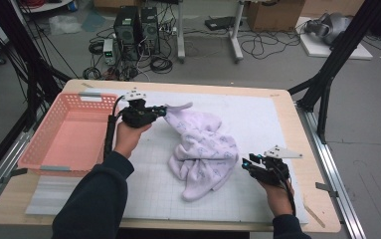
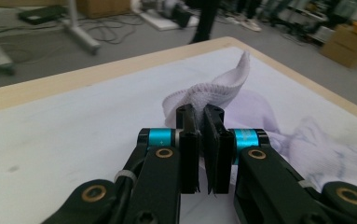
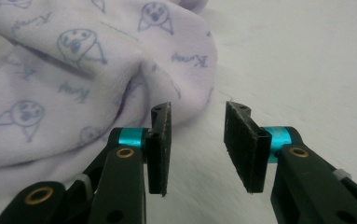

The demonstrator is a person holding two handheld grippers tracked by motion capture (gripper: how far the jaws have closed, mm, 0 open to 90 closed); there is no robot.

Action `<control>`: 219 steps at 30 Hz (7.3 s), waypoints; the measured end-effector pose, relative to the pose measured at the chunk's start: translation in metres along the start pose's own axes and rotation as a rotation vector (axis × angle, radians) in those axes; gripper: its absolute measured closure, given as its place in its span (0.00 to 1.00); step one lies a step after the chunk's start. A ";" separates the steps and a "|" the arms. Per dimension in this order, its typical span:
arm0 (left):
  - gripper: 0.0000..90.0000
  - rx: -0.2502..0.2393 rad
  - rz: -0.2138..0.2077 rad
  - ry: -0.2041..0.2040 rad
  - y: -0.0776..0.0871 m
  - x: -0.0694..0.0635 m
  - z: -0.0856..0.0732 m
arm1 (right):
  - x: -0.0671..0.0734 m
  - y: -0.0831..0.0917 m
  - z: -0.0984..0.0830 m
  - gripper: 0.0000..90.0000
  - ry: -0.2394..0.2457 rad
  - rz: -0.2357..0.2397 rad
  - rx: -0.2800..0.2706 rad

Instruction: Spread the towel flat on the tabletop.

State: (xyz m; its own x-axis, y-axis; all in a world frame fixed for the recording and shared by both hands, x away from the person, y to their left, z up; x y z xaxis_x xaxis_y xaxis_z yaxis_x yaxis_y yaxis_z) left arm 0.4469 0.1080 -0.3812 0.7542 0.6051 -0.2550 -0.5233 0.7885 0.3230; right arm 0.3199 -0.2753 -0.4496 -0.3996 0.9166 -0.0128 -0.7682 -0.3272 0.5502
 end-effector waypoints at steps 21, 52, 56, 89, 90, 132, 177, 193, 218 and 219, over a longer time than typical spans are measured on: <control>0.95 -0.002 0.175 0.042 0.023 0.034 -0.015 | 0.032 0.008 -0.022 0.95 0.200 0.118 0.169; 0.95 -0.009 0.187 0.034 0.013 0.028 -0.018 | 0.050 -0.063 0.040 0.54 0.196 0.143 0.128; 0.95 -0.017 0.180 0.025 0.014 0.026 -0.016 | 0.065 -0.072 0.025 0.82 0.218 0.206 0.215; 0.94 -0.003 0.197 0.022 0.006 0.024 -0.019 | 0.035 -0.114 0.063 0.51 0.103 0.063 0.152; 0.94 -0.001 0.195 0.022 0.006 0.024 -0.019 | 0.038 -0.121 0.065 0.53 0.088 0.072 0.150; 0.61 0.061 -0.092 0.059 -0.046 -0.050 -0.039 | -0.044 -0.085 0.082 0.69 0.057 -0.291 0.119; 0.92 0.107 0.040 0.028 0.050 -0.022 -0.096 | 0.013 -0.100 0.036 0.58 -0.044 0.011 0.129; 0.92 0.129 0.063 0.006 0.058 -0.022 -0.108 | -0.020 -0.119 0.090 0.97 0.044 -0.363 0.033; 0.87 0.139 0.054 0.004 0.057 -0.026 -0.114 | 0.021 -0.107 0.038 0.58 -0.040 -0.063 0.120; 0.87 0.139 0.051 0.005 0.057 -0.026 -0.115 | 0.025 -0.109 0.040 0.66 -0.023 -0.073 0.117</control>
State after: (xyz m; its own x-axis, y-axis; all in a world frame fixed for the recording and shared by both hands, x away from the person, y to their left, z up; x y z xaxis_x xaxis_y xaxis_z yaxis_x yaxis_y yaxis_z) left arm 0.3520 0.1501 -0.4605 0.7261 0.6446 -0.2391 -0.5005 0.7340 0.4590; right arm 0.4139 -0.2076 -0.4766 -0.3320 0.9425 -0.0384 -0.7307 -0.2312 0.6424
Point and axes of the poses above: each handheld gripper's, and its own axes: y roughly backward along the jaws, z roughly out of its top, x roughly to its left, the point moved 4 cm from there along -y, roughly forward along the jaws, and after that the axes turned 11 degrees about -z, right-handed, at the moved point
